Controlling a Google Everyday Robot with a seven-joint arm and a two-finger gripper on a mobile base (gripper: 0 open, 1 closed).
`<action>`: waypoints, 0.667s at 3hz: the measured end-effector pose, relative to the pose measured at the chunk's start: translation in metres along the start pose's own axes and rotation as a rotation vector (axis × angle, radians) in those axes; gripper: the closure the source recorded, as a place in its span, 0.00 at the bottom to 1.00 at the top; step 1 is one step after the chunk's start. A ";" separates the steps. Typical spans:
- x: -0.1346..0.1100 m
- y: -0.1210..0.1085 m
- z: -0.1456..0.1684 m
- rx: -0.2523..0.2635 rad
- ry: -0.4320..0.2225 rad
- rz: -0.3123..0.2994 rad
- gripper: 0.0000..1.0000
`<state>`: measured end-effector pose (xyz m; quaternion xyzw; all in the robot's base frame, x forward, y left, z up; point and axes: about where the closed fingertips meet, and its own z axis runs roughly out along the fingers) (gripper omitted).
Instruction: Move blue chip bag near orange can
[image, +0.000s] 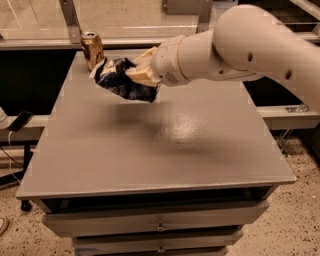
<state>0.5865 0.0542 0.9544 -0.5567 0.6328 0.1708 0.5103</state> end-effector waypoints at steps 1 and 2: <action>-0.003 -0.019 0.042 -0.002 -0.016 -0.060 1.00; 0.001 -0.041 0.084 -0.008 0.018 -0.134 1.00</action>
Offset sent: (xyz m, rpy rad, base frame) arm 0.1243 0.0741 -0.0414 -0.1713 -0.1529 0.0776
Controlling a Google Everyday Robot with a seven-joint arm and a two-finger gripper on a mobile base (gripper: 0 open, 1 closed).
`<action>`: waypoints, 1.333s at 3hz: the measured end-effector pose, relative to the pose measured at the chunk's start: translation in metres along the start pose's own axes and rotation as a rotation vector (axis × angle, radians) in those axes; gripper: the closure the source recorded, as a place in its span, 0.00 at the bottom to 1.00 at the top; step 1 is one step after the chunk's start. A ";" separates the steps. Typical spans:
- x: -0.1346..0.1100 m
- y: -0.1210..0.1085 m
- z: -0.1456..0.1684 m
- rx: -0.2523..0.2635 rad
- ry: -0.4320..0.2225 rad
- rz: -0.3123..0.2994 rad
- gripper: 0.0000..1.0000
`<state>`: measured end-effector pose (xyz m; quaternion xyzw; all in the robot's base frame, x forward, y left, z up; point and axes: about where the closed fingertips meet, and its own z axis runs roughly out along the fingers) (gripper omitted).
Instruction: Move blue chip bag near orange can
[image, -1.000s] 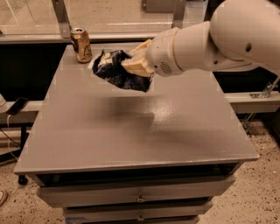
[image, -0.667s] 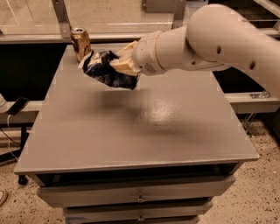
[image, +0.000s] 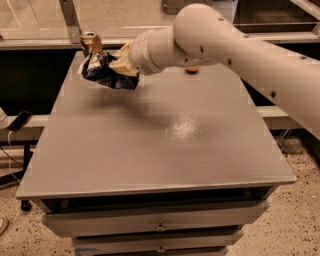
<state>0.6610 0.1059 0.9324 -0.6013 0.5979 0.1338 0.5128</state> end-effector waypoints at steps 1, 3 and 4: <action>0.010 -0.018 0.030 -0.001 0.054 -0.080 1.00; 0.028 -0.036 0.055 0.003 0.138 -0.210 0.85; 0.030 -0.037 0.055 -0.002 0.144 -0.267 0.61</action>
Offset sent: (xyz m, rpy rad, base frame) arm 0.0838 0.0145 -0.0370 -0.2590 -0.1429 -0.0051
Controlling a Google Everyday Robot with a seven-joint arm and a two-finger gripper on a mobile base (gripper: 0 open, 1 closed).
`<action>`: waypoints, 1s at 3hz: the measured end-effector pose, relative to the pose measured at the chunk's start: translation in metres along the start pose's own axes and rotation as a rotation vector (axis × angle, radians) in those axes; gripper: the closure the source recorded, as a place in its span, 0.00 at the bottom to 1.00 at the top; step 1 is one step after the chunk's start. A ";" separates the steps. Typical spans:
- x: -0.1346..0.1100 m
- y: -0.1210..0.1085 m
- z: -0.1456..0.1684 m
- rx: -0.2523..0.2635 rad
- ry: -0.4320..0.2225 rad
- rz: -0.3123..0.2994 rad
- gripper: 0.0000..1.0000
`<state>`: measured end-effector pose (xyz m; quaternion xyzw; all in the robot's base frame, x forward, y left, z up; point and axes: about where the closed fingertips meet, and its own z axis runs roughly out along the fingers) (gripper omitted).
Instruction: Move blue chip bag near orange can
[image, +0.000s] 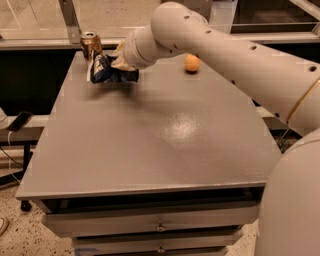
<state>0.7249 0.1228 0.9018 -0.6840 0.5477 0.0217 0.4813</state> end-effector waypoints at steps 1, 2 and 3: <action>0.001 0.003 -0.002 -0.003 0.000 -0.030 0.38; 0.001 0.008 -0.005 -0.006 -0.006 -0.043 0.14; -0.002 0.015 -0.006 -0.009 -0.023 -0.036 0.00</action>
Offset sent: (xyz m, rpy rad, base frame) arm -0.0123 -0.0089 -0.0030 -0.0208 -0.0357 0.0368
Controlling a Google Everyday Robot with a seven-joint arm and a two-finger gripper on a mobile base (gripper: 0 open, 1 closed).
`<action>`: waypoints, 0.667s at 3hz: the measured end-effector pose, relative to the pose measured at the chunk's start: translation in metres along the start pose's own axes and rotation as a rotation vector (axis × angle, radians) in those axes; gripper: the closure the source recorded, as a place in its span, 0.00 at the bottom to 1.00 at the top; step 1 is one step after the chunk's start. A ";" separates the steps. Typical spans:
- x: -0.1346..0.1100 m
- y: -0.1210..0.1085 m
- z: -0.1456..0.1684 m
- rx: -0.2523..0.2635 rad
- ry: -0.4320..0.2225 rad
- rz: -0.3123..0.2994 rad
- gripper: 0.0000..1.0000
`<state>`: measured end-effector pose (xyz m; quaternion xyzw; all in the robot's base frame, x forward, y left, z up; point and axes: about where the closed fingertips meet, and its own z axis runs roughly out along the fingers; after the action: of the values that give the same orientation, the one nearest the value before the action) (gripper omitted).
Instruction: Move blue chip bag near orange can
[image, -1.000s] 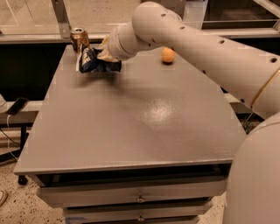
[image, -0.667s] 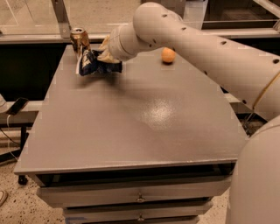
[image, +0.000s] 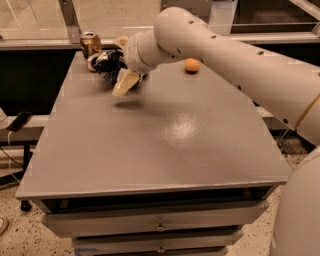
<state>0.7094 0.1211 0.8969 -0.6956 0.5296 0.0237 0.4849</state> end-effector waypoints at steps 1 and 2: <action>-0.011 0.011 -0.009 -0.001 -0.051 0.040 0.00; -0.026 0.022 -0.025 0.003 -0.123 0.104 0.00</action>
Offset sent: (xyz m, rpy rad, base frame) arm -0.0716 -0.0043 0.0286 0.2664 0.1193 0.0300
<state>0.6687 0.1229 0.9101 -0.6637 0.5341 0.0908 0.5158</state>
